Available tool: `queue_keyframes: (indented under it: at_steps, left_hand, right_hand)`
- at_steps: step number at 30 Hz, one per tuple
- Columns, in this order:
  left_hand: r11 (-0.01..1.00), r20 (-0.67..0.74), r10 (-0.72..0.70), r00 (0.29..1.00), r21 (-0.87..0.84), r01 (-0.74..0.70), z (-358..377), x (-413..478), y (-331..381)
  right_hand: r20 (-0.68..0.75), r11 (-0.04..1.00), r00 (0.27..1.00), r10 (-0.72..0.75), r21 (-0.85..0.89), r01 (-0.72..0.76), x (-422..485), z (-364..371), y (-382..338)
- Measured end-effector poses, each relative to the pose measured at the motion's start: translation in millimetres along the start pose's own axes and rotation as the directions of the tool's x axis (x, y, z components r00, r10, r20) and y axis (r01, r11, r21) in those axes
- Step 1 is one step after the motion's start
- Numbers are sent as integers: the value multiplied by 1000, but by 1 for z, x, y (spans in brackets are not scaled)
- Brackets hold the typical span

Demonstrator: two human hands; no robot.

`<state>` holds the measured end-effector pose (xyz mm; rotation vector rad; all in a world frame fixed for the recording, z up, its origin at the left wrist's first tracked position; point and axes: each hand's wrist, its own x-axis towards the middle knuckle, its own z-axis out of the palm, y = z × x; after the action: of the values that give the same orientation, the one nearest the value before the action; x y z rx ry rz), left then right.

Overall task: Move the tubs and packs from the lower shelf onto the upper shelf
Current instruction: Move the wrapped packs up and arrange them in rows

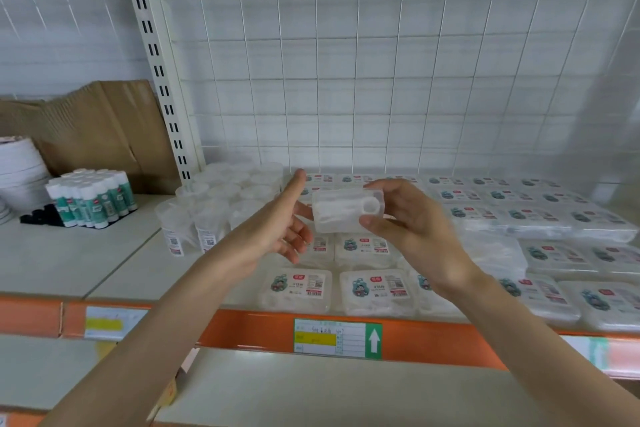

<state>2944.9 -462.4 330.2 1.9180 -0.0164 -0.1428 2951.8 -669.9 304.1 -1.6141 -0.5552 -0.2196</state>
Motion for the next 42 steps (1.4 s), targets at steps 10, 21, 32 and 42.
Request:
queue_keyframes:
  at_steps: [10, 21, 32, 42]
  left_hand:
    - [940, -28, 148, 989, -305, -149, 0, -8, -9]
    - [951, -137, 243, 960, -160, -264, 8, -9, -11]
    - [950, -81, 251, 965, -170, -262, 8, -10, -18]
    - [950, -86, 193, 977, -231, -208, 1, -6, -22]
  right_hand:
    - [108, 1000, 994, 4, -22, -1, -11, 2, 2]
    - [147, 964, 958, 248, -134, -229, 9, 2, -19]
    - [34, 900, 933, 359, 254, -355, 11, 8, -9]
    - [134, 928, 991, 10, -371, 41, 6, -1, -2]
